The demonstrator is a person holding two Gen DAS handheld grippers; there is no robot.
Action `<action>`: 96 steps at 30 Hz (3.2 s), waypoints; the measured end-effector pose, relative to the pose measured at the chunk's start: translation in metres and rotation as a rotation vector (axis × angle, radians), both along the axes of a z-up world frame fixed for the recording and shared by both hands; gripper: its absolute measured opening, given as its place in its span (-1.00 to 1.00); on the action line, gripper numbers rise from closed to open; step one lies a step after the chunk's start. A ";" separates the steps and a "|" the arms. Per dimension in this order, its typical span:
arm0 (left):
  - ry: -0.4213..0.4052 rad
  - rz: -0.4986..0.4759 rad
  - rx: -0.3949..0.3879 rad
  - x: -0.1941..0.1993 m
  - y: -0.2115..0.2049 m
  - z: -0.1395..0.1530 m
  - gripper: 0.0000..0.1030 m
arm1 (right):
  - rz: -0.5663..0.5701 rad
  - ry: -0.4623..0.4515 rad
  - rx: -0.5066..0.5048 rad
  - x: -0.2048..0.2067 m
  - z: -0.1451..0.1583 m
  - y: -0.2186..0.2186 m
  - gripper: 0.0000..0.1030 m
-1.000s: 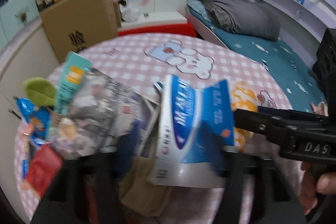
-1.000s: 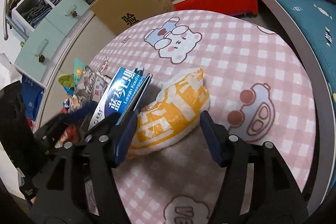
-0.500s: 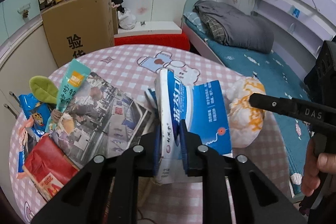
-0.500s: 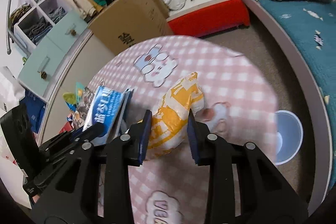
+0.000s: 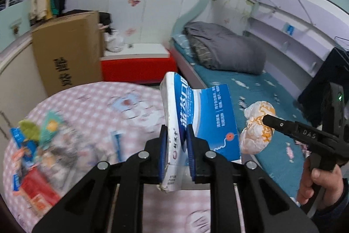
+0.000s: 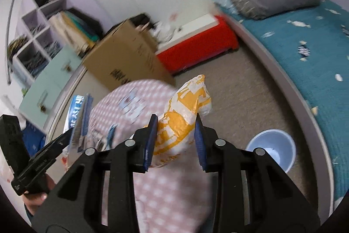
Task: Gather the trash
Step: 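Carry both items to the blue bin and open both tools over it, then move both tools back toward the table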
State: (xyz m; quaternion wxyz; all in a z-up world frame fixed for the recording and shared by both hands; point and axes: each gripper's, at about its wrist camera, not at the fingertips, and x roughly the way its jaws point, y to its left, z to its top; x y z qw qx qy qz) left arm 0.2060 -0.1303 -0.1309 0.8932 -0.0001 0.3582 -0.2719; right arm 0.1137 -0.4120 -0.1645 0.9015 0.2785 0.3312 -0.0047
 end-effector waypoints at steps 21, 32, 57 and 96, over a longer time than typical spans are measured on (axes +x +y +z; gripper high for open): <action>0.433 -0.293 0.341 0.029 -0.317 -0.166 -0.67 | -0.341 0.348 0.101 -0.041 -0.180 -0.188 -0.38; 0.652 -0.276 0.582 0.057 -0.355 -0.278 0.08 | -0.301 0.489 0.173 -0.011 -0.263 -0.190 -0.38; 0.376 -0.240 0.391 0.026 -0.333 -0.157 0.69 | -0.348 0.471 0.158 -0.021 -0.252 -0.180 0.88; -0.205 0.121 0.007 -0.080 -0.035 0.061 0.72 | -0.109 -0.160 -0.208 -0.041 0.098 0.036 0.88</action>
